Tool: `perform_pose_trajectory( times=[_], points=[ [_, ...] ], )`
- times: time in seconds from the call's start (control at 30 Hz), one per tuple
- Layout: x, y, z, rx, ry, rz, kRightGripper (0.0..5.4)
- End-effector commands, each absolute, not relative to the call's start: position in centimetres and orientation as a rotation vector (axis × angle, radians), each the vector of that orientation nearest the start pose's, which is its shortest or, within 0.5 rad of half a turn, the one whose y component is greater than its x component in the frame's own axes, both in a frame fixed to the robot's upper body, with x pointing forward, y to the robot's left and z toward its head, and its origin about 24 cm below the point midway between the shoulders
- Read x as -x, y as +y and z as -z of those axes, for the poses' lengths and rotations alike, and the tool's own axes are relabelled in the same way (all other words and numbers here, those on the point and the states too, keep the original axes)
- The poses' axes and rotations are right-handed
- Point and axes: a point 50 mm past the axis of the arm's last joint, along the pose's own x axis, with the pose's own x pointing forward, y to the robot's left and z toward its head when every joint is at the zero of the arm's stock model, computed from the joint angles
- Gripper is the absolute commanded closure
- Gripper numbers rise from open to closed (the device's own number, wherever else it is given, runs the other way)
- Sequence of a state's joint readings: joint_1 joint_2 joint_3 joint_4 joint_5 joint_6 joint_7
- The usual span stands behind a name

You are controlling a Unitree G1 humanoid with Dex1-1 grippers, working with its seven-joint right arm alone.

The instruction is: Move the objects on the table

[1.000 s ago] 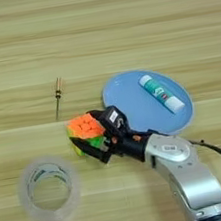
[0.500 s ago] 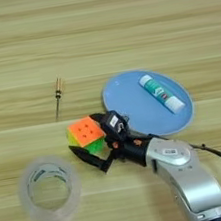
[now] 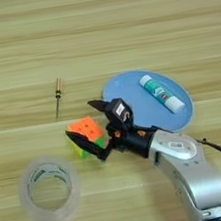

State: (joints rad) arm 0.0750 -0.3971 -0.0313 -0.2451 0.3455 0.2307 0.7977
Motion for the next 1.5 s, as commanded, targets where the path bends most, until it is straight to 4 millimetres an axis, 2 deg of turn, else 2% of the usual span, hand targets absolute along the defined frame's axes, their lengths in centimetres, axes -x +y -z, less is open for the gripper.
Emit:
perform_pose_trajectory(
  times=[0.03,0.13,0.33,0.6,0.9,1.07,1.5],
  points=[
    [-23.0,-18.0,-11.5,0.039,-0.124,-0.832,0.06],
    [-23.5,-18.5,-12.0,0.034,-0.148,-0.785,0.06],
    [-25.3,-21.1,-13.1,0.09,-0.157,-0.623,0.06],
    [-27.5,-26.0,-14.5,0.201,-0.112,-0.385,0.06],
    [-28.3,-28.8,-13.0,0.294,0.013,-0.24,0.06],
    [-28.5,-30.1,-11.4,0.296,0.099,-0.185,0.06],
    [-29.0,-31.9,-9.0,0.252,0.216,-0.157,0.06]
  ],
)
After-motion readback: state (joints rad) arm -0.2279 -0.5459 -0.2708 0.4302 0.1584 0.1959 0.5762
